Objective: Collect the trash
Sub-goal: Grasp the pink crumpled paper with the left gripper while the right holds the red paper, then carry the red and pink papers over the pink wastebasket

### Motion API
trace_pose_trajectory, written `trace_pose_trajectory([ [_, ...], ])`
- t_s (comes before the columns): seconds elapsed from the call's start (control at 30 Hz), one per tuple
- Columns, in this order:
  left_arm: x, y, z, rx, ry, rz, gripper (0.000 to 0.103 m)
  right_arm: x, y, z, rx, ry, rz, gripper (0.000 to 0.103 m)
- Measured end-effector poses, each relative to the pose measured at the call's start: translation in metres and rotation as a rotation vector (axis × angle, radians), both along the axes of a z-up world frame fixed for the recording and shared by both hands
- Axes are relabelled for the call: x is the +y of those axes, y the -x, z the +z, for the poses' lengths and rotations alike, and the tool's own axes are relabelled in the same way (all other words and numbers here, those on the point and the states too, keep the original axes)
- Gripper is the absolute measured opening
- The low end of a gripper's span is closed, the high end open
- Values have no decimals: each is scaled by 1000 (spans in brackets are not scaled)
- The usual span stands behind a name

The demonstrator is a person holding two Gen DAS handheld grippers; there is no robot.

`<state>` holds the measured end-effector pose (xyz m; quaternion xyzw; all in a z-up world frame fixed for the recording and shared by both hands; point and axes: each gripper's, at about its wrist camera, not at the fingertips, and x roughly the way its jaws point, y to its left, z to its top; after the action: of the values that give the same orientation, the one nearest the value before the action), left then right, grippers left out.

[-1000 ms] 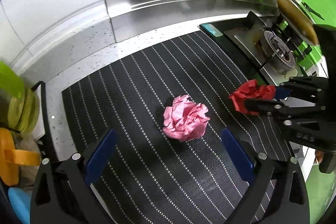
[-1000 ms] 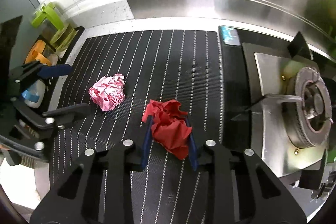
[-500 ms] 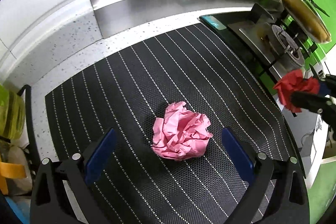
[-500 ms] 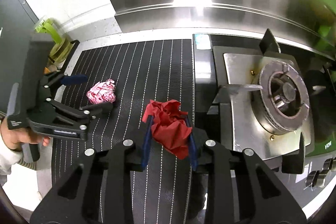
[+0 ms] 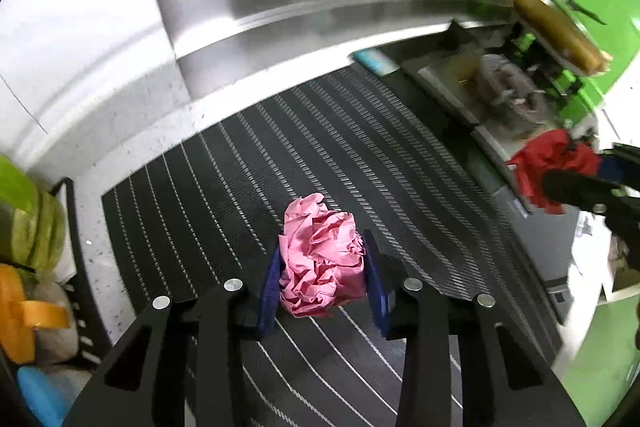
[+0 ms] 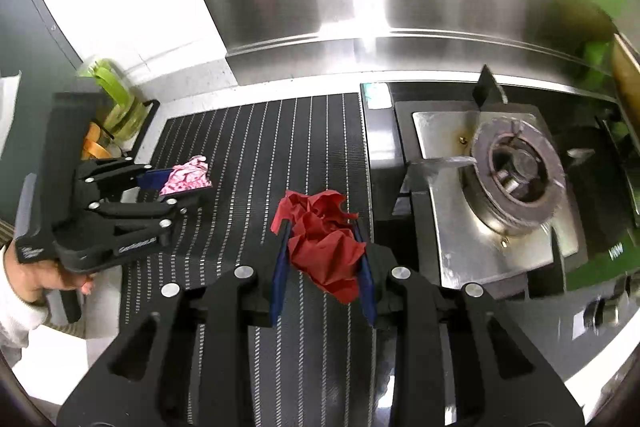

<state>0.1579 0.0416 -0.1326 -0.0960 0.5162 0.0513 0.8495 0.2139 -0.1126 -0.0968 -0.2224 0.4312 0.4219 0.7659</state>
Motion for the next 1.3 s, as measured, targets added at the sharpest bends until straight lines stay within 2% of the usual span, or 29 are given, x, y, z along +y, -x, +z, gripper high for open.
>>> trace_pose_trajectory([
  [0.17, -24, 24, 37, -54, 14, -98, 37, -28, 41, 25, -27, -30, -99, 29],
  [0.4, -78, 64, 75, -113, 27, -351, 37, -99, 109, 47, -77, -87, -324, 29],
  [0.73, -195, 116, 87, -136, 69, -726, 37, -250, 214, 43, -109, -89, -714, 29],
  [0.87, -253, 136, 74, -122, 95, -841, 37, -307, 241, 30, -99, -82, -845, 30],
  [1.0, -302, 150, 54, -93, 121, -898, 37, -354, 251, 5, -71, -67, -921, 30],
  [1.17, -349, 157, 11, -43, 127, -904, 37, -405, 238, -49, 3, -63, -941, 30],
  [1.3, -386, 156, -42, -2, 103, -875, 37, -437, 216, -95, 55, -63, -919, 30],
])
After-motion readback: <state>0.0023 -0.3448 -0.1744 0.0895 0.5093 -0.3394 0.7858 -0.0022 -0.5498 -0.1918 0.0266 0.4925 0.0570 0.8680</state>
